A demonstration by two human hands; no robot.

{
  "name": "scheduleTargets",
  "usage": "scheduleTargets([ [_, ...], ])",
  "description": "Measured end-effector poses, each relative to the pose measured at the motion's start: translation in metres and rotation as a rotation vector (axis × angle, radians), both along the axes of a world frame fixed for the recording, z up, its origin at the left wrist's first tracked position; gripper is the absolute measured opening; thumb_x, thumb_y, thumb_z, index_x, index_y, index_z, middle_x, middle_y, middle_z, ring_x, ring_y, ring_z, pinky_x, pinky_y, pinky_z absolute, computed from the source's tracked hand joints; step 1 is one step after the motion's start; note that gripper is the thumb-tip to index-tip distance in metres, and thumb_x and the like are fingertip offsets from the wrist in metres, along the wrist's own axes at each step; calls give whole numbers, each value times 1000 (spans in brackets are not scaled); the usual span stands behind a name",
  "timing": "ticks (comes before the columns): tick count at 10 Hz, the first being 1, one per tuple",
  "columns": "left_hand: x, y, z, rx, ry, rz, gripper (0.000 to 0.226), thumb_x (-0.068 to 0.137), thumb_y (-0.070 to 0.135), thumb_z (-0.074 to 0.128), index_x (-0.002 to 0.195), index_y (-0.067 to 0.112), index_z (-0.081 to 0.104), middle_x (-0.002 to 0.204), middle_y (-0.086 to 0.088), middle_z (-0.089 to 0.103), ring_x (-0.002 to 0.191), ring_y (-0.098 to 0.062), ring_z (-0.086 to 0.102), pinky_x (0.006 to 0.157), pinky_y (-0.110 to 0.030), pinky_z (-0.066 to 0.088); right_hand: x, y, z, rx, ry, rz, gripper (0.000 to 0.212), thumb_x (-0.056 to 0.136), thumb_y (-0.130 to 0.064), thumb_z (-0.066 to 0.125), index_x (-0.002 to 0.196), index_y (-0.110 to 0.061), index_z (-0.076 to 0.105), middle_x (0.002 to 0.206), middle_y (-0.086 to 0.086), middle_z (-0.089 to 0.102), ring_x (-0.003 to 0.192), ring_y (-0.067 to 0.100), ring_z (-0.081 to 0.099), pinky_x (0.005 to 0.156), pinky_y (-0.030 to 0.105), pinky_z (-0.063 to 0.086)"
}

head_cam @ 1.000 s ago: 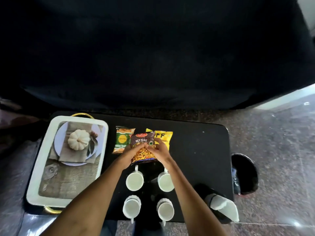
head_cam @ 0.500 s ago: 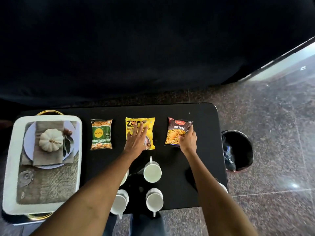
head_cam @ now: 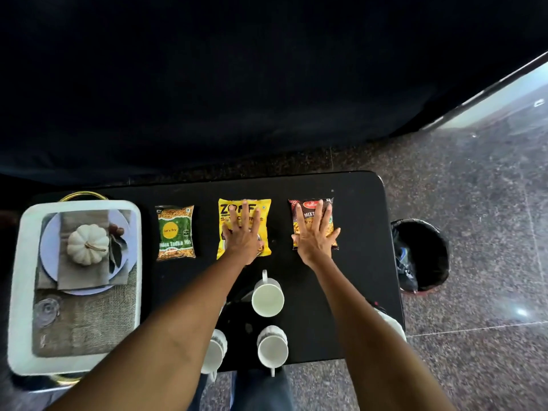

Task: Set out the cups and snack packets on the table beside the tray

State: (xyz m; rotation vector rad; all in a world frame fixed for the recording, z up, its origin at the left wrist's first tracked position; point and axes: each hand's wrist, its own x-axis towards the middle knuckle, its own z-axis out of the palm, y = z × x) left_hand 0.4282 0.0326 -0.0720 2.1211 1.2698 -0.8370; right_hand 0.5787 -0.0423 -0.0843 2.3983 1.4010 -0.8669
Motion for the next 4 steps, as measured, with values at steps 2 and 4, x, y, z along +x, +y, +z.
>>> scheduleTargets([
  [2,1,0,18,-7,-46,50,82,95,33,45,150,17,-13,157,-15,-24,144,-42,-17,117,-59,12,-11,10,19,-24,26,-53,85,93,-40,51,148,-35,-14,157,15,-21,144,37,-20,106,74,8],
  [4,-48,-28,37,142,-83,72,73,94,23,50,151,11,5,159,-19,-4,148,-37,-4,118,-55,8,-60,-6,48,211,39,90,71,99,-32,41,151,-16,-4,159,17,-10,147,33,-11,114,64,0],
])
